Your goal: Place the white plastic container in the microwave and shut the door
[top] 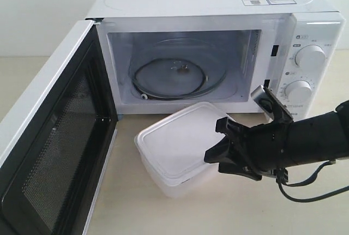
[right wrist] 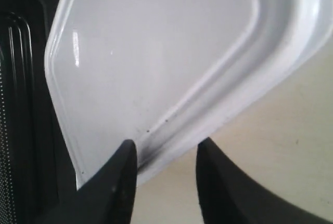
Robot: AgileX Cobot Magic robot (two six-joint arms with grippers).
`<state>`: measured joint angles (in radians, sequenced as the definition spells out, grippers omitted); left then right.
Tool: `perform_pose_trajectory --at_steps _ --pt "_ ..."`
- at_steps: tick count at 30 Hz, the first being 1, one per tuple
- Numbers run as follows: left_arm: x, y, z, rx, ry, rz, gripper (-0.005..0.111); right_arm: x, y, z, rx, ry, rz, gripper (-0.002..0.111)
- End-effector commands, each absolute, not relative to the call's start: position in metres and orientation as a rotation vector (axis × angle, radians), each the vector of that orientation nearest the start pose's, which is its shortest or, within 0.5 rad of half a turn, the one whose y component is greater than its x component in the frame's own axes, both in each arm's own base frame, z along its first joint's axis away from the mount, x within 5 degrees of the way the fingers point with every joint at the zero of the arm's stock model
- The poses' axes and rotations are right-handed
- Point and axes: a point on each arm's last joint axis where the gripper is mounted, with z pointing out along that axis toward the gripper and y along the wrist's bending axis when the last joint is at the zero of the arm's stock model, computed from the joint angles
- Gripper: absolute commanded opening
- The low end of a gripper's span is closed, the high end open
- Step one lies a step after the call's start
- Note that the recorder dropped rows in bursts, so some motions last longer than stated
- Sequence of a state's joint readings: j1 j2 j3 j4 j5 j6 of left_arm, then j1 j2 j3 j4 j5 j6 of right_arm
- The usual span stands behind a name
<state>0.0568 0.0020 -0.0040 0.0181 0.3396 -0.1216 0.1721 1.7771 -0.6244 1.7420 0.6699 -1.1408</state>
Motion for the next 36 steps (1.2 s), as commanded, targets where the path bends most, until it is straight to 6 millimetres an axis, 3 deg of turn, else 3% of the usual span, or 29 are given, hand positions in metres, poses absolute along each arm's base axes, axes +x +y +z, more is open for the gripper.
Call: perform_pose_trajectory --at_steps 1,12,16,19,36 --pt "0.054 0.003 0.183 -0.156 1.815 -0.032 0.004 0.271 0.101 0.125 0.345 2.570 1.123 0.013" --pt "0.054 0.003 0.183 -0.156 1.815 -0.032 0.004 0.270 0.104 0.115 0.309 2.598 1.157 0.014" --pt "0.054 0.003 0.183 -0.156 1.815 -0.032 0.004 0.268 0.106 0.117 0.264 2.582 1.209 0.043" --pt "0.054 0.003 0.183 -0.156 1.815 -0.032 0.004 0.269 0.106 0.117 0.259 2.583 1.196 0.055" --pt "0.054 0.003 0.183 -0.156 1.815 -0.032 0.004 0.284 0.107 0.126 0.260 2.538 1.180 0.053"
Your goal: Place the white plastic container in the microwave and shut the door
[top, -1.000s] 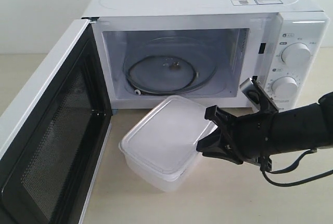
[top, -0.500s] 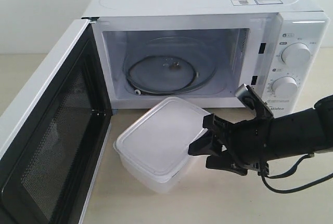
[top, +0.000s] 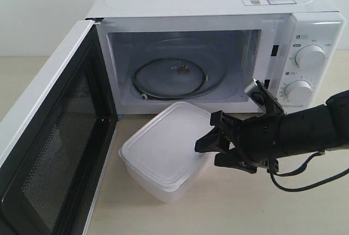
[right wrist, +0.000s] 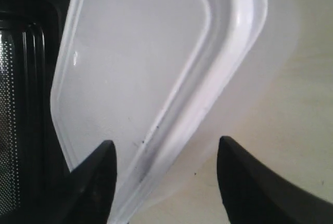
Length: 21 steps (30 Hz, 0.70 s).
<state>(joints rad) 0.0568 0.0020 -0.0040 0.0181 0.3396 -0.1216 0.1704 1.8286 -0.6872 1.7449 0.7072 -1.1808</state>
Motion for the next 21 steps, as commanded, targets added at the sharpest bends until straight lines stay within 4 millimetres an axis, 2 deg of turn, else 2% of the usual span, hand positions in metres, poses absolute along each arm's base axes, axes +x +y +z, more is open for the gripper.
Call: perform_pose_trajectory --at_steps 1,6,8,14,21 --pt "0.0535 0.0035 0.1827 -0.156 1.815 -0.032 0.004 0.2849 0.1072 0.1265 0.270 2.538 1.183 0.051" --pt "0.0535 0.0035 0.1827 -0.156 1.815 -0.032 0.004 0.2864 0.1039 0.1237 0.363 2.557 1.138 0.035" --pt "0.0535 0.0035 0.1827 -0.156 1.815 -0.032 0.004 0.2864 0.1039 0.1237 0.376 2.558 1.141 0.037" --pt "0.0535 0.0035 0.1827 -0.156 1.815 -0.032 0.004 0.2857 0.1056 0.1247 0.366 2.555 1.165 0.054" --pt "0.0535 0.0035 0.1827 -0.156 1.815 -0.032 0.004 0.2845 0.1090 0.1245 0.352 2.562 1.164 0.054"
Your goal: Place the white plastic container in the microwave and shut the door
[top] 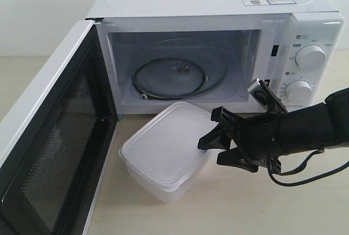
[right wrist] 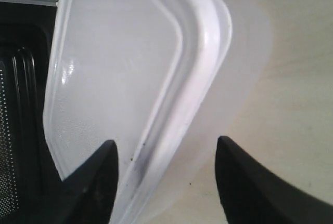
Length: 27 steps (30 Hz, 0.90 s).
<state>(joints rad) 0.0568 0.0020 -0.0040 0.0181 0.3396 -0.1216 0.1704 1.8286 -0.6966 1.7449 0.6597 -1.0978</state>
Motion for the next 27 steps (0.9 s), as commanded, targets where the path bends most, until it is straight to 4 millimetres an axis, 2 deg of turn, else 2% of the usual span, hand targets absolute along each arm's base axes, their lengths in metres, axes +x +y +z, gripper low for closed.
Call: perform_pose_trajectory --at_steps 1,10,15,20,22,27 --pt "0.054 0.003 0.183 -0.156 1.815 -0.032 0.004 0.285 0.110 0.125 0.349 2.562 1.162 0.054" --pt "0.054 0.003 0.183 -0.156 1.815 -0.032 0.004 0.290 0.119 0.128 0.348 2.561 1.134 0.054" --pt "0.054 0.003 0.183 -0.156 1.815 -0.032 0.004 0.290 0.120 0.126 0.363 2.573 1.092 0.054" --pt "0.054 0.003 0.183 -0.156 1.815 -0.032 0.004 0.292 0.129 0.123 0.337 2.590 1.077 0.053" --pt "0.054 0.003 0.183 -0.156 1.815 -0.032 0.004 0.293 0.134 0.119 0.323 2.603 1.089 0.051" --pt "0.054 0.003 0.183 -0.156 1.815 -0.032 0.004 0.295 0.138 0.106 0.340 2.645 1.079 0.029"
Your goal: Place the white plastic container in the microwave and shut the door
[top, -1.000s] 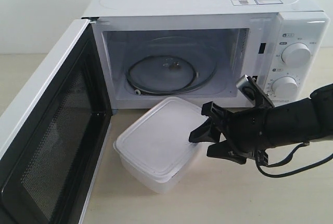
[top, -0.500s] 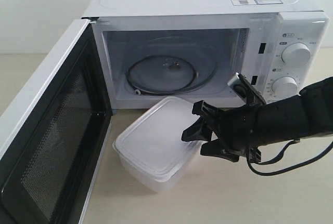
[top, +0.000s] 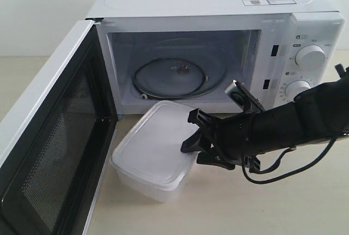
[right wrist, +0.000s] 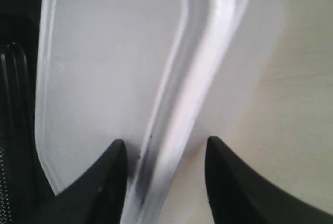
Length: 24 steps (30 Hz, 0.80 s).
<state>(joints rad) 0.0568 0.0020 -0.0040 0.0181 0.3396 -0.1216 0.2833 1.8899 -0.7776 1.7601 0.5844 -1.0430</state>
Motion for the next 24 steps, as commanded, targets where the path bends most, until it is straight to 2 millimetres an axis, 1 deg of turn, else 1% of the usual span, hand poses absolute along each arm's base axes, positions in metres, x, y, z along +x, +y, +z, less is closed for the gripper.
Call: perform_pose_trajectory --at_steps 1,5,9,14,17,20,22,23,24 --pt "0.054 0.003 0.183 -0.156 1.815 -0.032 0.004 0.295 0.137 0.105 0.340 2.646 1.073 0.024" --pt "0.054 0.003 0.183 -0.156 1.815 -0.032 0.004 0.295 0.137 0.107 0.331 2.641 1.073 0.008" --pt "0.054 0.003 0.183 -0.156 1.815 -0.032 0.004 0.295 0.138 0.107 0.305 2.638 1.075 -0.001" --pt "0.054 0.003 0.183 -0.156 1.815 -0.032 0.004 0.295 0.138 0.111 0.251 2.620 1.076 0.000" --pt "0.054 0.003 0.183 -0.156 1.815 -0.032 0.004 0.292 0.136 0.123 0.238 2.590 1.062 0.000" --pt "0.054 0.003 0.183 -0.156 1.815 -0.032 0.004 0.287 0.131 0.135 0.224 2.558 1.003 0.000" --pt "0.054 0.003 0.183 -0.156 1.815 -0.032 0.004 0.282 0.129 0.142 0.213 2.539 0.991 0.000" --pt "0.054 0.003 0.183 -0.156 1.815 -0.032 0.004 0.277 0.127 0.148 0.206 2.525 0.994 0.000" --pt "0.054 0.003 0.183 -0.156 1.815 -0.032 0.004 0.274 0.126 0.149 0.203 2.524 0.999 0.000"
